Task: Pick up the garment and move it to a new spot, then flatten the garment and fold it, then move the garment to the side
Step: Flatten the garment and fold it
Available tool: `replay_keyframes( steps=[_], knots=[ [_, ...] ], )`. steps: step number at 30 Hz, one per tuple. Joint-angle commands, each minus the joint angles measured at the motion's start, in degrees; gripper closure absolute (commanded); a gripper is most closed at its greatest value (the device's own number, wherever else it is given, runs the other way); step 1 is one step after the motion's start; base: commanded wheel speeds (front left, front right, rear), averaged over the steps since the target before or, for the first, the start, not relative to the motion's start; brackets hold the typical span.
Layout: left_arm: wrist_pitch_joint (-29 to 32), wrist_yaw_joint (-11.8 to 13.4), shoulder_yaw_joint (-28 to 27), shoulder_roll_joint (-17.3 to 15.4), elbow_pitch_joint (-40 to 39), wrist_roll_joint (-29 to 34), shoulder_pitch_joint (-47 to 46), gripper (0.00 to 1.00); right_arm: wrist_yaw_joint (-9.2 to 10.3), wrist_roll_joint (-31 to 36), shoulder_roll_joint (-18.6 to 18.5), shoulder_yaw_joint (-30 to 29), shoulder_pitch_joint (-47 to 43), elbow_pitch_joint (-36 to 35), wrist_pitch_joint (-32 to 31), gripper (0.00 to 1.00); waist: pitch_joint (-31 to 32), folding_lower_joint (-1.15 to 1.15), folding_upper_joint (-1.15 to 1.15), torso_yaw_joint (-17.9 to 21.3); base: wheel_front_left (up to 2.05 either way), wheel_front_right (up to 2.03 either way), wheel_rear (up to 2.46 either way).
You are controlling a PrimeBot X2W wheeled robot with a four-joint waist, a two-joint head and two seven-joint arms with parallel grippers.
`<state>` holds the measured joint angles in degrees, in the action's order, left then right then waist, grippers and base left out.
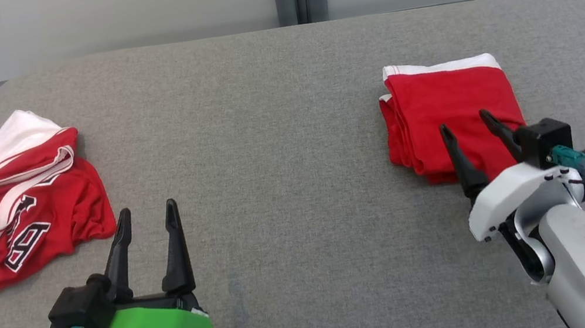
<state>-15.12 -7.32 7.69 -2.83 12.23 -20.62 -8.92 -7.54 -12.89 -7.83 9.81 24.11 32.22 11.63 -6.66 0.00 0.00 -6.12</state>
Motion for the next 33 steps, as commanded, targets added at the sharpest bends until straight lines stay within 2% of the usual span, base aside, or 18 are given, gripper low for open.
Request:
replay_keyframes(
  steps=[1,9,15,25,33],
  knots=[
    [0.0,-0.3,-0.6,-0.1,-0.2,0.5,1.4,0.00,0.10,0.7,0.2,-0.6,-2.1,-1.2,0.9,0.00,1.7,0.00,0.00,1.6,0.00,0.00,0.00],
    [0.0,-0.3,-4.3,-0.1,-1.9,1.1,5.3,0.00,0.10,1.3,2.6,-4.9,-11.7,-9.3,3.1,0.00,4.9,0.00,0.00,5.3,0.00,0.00,0.00],
    [0.0,-0.3,-5.4,-0.1,-1.7,1.8,7.3,0.00,0.10,2.3,1.1,-5.7,-14.1,-11.1,3.3,0.00,6.4,0.00,0.00,7.5,0.00,0.00,0.00],
    [0.0,-0.3,-5.3,-0.1,1.6,1.0,8.0,0.00,0.10,-1.8,-1.6,-3.8,-12.0,-8.1,3.5,0.00,6.8,0.00,0.00,10.0,0.00,0.00,0.00],
    [0.0,-0.3,-5.1,-0.2,2.5,1.0,6.5,0.00,0.10,-3.1,-2.6,-2.3,-9.4,-5.7,3.5,0.00,6.4,0.00,0.00,10.5,0.00,0.00,0.00]
  ],
)
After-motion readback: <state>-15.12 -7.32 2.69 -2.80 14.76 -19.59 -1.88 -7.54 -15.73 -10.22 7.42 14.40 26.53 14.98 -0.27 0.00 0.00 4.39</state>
